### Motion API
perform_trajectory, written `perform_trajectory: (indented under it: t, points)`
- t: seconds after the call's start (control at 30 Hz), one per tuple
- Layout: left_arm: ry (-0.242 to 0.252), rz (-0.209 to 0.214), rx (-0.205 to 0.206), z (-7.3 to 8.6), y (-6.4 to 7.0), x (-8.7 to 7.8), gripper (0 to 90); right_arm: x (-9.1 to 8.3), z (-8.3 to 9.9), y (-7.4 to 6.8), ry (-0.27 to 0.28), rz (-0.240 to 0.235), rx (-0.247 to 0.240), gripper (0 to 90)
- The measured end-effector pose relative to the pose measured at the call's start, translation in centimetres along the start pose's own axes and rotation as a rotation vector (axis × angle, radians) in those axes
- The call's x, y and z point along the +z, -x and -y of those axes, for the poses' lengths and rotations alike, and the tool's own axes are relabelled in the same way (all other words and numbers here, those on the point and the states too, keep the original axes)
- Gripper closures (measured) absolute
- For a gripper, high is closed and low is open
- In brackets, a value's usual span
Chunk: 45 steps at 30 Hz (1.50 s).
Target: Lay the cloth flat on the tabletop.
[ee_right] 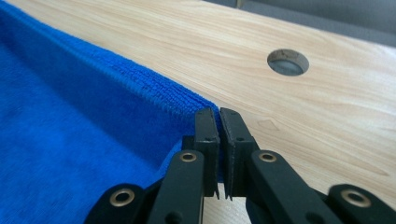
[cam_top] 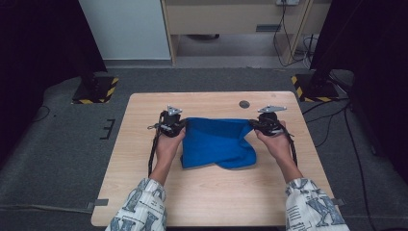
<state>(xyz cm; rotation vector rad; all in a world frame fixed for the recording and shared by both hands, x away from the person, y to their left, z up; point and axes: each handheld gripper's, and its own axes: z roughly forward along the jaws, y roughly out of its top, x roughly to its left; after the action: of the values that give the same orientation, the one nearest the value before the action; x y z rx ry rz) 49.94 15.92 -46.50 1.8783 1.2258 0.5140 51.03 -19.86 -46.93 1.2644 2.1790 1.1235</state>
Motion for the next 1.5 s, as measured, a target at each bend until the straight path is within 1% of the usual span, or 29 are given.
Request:
perform_trajectory:
  t: [0.03, 0.13, 0.2, 0.33, 0.37, 0.4, 0.43, 0.47, 0.5, 0.53, 0.57, 0.6, 0.63, 0.7, 0.73, 0.83, 0.87, 0.9, 0.93, 1.0, 1.07, 1.1, 1.2, 1.23, 1.27, 1.33, 1.4, 1.47, 1.5]
  points:
    - [-0.004, 0.002, -0.012, 0.0, -0.2, 0.2, 85.8, 0.3, 0.0, 0.1, -0.006, 0.003, 0.005, 86.6]
    - [-0.018, -0.003, -0.016, 0.1, -0.5, 0.9, 85.9, 0.9, -0.2, 0.1, -0.016, 0.01, 0.016, 86.7]
    - [-0.038, -0.008, -0.018, 0.1, -0.8, 1.5, 85.9, 1.8, -0.5, 0.2, -0.039, 0.021, 0.019, 86.7]
    - [-0.048, -0.009, -0.04, 0.1, -1.5, 2.3, 84.7, 3.2, -0.7, 0.5, -0.062, 0.03, 0.027, 86.4]
    - [-0.048, -0.011, -0.046, 0.1, -1.7, 2.5, 82.9, 3.5, -0.8, 0.6, -0.067, 0.032, 0.029, 85.8]
    - [-0.044, -0.015, -0.057, 0.1, -1.8, 2.7, 77.9, 3.8, -0.8, 0.7, -0.073, 0.036, 0.03, 83.9]
    - [-0.044, -0.015, -0.057, 0.1, -1.8, 2.7, 68.5, 3.8, -0.8, 0.7, -0.073, 0.036, 0.03, 83.9]
    - [-0.03, -0.018, -0.07, 0.2, -2.0, 3.0, 68.5, 4.0, -0.9, 0.7, -0.072, 0.043, 0.033, 78.0]
    - [-0.015, -0.012, -0.08, 0.3, -2.1, 3.1, 48.9, 4.3, -1.0, 0.9, -0.052, 0.044, 0.064, 58.5]
    - [-0.01, -0.016, -0.079, 0.3, -2.2, 3.1, 44.1, 4.3, -1.1, 0.9, -0.04, 0.048, 0.072, 51.8]
    - [-0.01, -0.016, -0.079, 0.3, -2.2, 3.1, 39.9, 4.3, -1.1, 0.9, -0.04, 0.048, 0.072, 51.8]
    - [0.007, -0.015, -0.084, 0.2, -2.4, 3.0, 36.3, 4.1, -1.4, 0.9, -0.011, 0.062, 0.076, 40.9]
    - [0.012, -0.017, -0.084, 0.2, -2.5, 2.9, 34.6, 4.0, -1.5, 0.9, -0.001, 0.062, 0.076, 36.3]
    - [0.018, -0.018, -0.084, 0.1, -2.5, 2.7, 33.4, 3.8, -1.6, 0.9, 0.009, 0.066, 0.078, 34.0]
    - [0.027, -0.018, -0.076, -0.1, -2.4, 2.4, 32.1, 3.4, -1.8, 1.0, 0.025, 0.061, 0.069, 29.2]
    - [0.027, -0.015, -0.055, -0.3, -2.1, 1.6, 30.4, 2.8, -2.0, 0.8, 0.021, 0.05, 0.062, 25.5]
    - [0.027, -0.015, -0.055, -0.3, -2.1, 1.6, 29.7, 2.8, -2.0, 0.8, 0.021, 0.05, 0.062, 25.5]
    - [0.026, -0.012, -0.043, -0.4, -1.9, 1.3, 29.7, 2.6, -2.0, 0.7, 0.015, 0.045, 0.055, 24.8]
    - [0.034, -0.012, -0.027, -0.3, -1.5, 0.5, 29.2, 1.8, -1.7, 0.3, 0.026, 0.037, 0.028, 24.8]
    - [0.042, -0.008, -0.012, -0.1, -1.1, -0.3, 29.3, 1.1, -1.3, 0.1, 0.034, 0.024, 0.021, 25.9]
    - [0.048, 0.003, -0.011, 0.5, -0.6, -1.2, 29.2, 0.3, -0.8, -0.3, 0.036, 0.011, 0.014, 30.0]
    - [0.048, 0.003, -0.011, 0.5, -0.6, -1.2, 29.2, 0.3, -0.8, -0.3, 0.036, 0.011, 0.014, 30.0]
    - [0.063, 0.007, 0.005, 1.6, 0.1, -2.4, 29.2, -1.0, 0.1, -0.8, 0.045, -0.004, -0.003, 35.2]
    - [0.067, 0.009, 0.009, 2.0, 0.3, -2.7, 28.8, -1.4, 0.5, -0.9, 0.054, -0.007, -0.004, 38.2]
    - [0.071, 0.011, 0.024, 2.8, 0.6, -3.3, 27.1, -2.2, 1.4, -1.3, 0.057, -0.017, -0.007, 42.8]
    - [0.073, 0.013, 0.035, 3.1, 0.8, -3.6, 26.4, -2.4, 1.8, -1.3, 0.06, -0.022, -0.01, 44.7]
    - [0.078, 0.027, 0.045, 4.4, 1.2, -4.3, 26.0, -3.2, 3.2, -1.7, 0.068, -0.034, -0.019, 49.7]
    - [0.068, 0.036, 0.055, 5.0, 1.4, -4.5, 26.0, -3.6, 4.1, -1.9, 0.063, -0.047, -0.029, 52.3]
    - [0.068, 0.036, 0.055, 5.0, 1.4, -4.5, 25.8, -3.6, 4.1, -1.9, 0.063, -0.047, -0.029, 52.3]
